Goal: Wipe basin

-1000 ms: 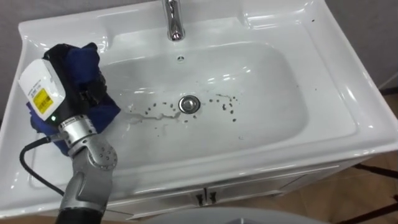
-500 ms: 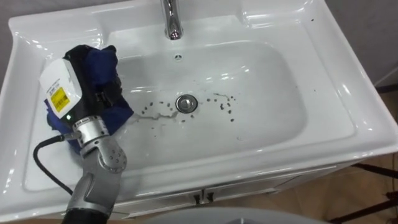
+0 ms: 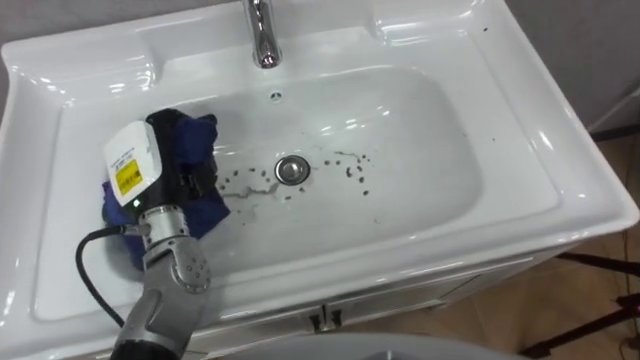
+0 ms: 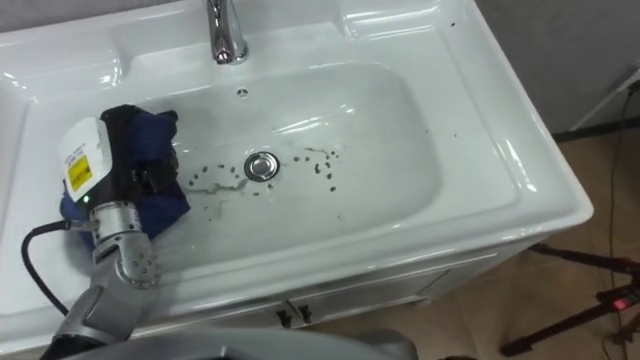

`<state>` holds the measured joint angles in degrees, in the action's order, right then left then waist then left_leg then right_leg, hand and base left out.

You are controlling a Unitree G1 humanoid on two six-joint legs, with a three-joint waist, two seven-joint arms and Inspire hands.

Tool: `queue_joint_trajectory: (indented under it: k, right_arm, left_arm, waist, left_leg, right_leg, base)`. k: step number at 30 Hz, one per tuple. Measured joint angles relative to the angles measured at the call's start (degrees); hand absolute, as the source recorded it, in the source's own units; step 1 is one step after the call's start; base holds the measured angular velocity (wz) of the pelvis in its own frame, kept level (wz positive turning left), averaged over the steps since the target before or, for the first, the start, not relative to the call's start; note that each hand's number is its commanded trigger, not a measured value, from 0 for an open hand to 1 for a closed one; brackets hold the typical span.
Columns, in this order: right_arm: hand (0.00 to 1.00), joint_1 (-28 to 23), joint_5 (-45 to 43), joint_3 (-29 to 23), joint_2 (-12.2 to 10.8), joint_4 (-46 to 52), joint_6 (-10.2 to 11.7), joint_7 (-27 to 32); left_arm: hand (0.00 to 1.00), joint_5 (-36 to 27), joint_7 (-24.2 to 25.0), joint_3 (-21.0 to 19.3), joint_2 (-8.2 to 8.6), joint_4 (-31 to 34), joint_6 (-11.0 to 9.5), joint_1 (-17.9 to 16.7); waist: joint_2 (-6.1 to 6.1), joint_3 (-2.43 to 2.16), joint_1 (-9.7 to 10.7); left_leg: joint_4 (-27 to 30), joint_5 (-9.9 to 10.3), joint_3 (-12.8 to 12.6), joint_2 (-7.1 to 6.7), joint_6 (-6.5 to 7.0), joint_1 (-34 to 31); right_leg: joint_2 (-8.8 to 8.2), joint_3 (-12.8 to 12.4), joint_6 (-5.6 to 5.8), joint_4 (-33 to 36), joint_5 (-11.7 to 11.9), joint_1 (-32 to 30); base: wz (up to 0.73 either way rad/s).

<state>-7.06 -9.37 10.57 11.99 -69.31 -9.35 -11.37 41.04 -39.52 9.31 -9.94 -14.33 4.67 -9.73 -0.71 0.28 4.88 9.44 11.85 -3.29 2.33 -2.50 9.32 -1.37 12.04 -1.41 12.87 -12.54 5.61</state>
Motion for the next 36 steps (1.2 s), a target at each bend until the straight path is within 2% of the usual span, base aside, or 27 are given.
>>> queue_joint_trajectory:
  k: [3, 6, 9, 13, 20, 24, 30, 36]
  right_arm:
    - [0.0, -0.03, -0.01, 0.01, 0.01, 0.09, 0.0, -0.02]
    - [0.0, 0.0, -0.12, 0.0, 0.0, 0.25, 0.0, -0.03]
    - [0.0, 0.25, -0.16, -0.09, 0.01, 0.13, 0.03, 0.71]
    - [0.0, 0.17, -0.24, -0.58, 0.0, -0.01, 0.03, 0.92]
    - [0.0, 0.18, -0.26, -0.72, 0.04, -0.16, -0.07, 0.81]
    - [0.0, 0.31, -0.21, -0.73, 0.04, -0.16, -0.06, 0.88]
    - [0.0, 0.24, -0.18, -1.38, 0.02, -0.16, -0.18, 1.65]
    - [0.0, 0.38, -0.12, -3.52, 0.04, -1.19, -0.46, 2.67]
  left_arm:
    - [1.0, 1.12, -0.03, 0.01, -0.1, -1.64, -0.16, 0.01]
    - [1.0, 1.3, -0.05, 0.01, -0.15, -3.37, -0.17, 0.07]
    - [1.0, 2.47, 0.01, -0.02, -0.3, -7.58, -0.18, 0.25]
    - [1.0, 2.54, 0.09, -0.16, -0.43, -8.39, -0.19, 0.25]
    - [1.0, 2.49, 0.37, -0.24, -2.25, -13.86, -0.31, 1.53]
    - [1.0, 2.5, 0.41, -0.25, -2.4, -14.61, 0.08, 1.73]
    - [1.0, 2.49, 0.89, -0.25, -2.48, -17.21, 0.14, 2.85]
    - [1.0, 2.5, 3.2, -0.23, -2.43, -21.19, 0.73, 5.17]
  waist:
    - [-0.21, 0.07, 0.16]
    - [-0.62, -0.1, 0.89]
    - [-0.85, -0.03, 1.08]
    - [-0.96, 0.1, 1.12]
    - [-1.57, 0.01, 1.65]
    - [-1.65, -0.04, 2.6]
    - [-1.47, 0.06, 2.85]
    - [-1.58, -0.05, 2.9]
  left_leg:
    - [-0.02, 0.0, -1.29, 0.04, 0.0, 0.43]
    - [-0.04, 0.0, -1.37, 0.03, 0.0, 0.48]
    - [-0.05, 0.01, -1.42, 0.02, 0.01, 0.41]
    - [-0.05, 0.02, -1.51, 0.0, 0.03, 0.37]
    - [-0.3, 0.01, -2.78, 0.05, 0.02, 1.24]
    - [-0.76, 0.01, -2.81, 0.05, 0.02, 1.48]
    - [-0.78, 0.01, -2.89, 0.08, 0.02, 1.73]
    - [-0.78, 0.01, -2.89, 0.13, 0.02, 1.73]
  right_leg:
    - [0.06, -0.92, 0.0, 0.21, 0.0, 0.13]
    - [0.06, -1.14, 0.0, 0.37, 0.0, -0.09]
    - [0.2, -2.02, -0.01, 0.72, 0.01, -0.77]
    - [0.33, -2.66, 0.03, 0.73, 0.05, -0.9]
    - [0.54, -4.13, 0.01, 0.85, 0.06, -0.84]
    - [0.56, -4.19, 0.03, 0.88, 0.07, -0.86]
    - [0.61, -4.31, 0.03, 0.9, 0.07, -0.71]
    - [0.62, -4.07, 0.02, 0.96, 0.07, -0.62]
  base:
    - [-0.17]
    - [-0.02]
    - [-0.11]
    - [-0.07]
    - [-0.11]
    - [-0.02]
    - [-0.02]
    - [0.01]
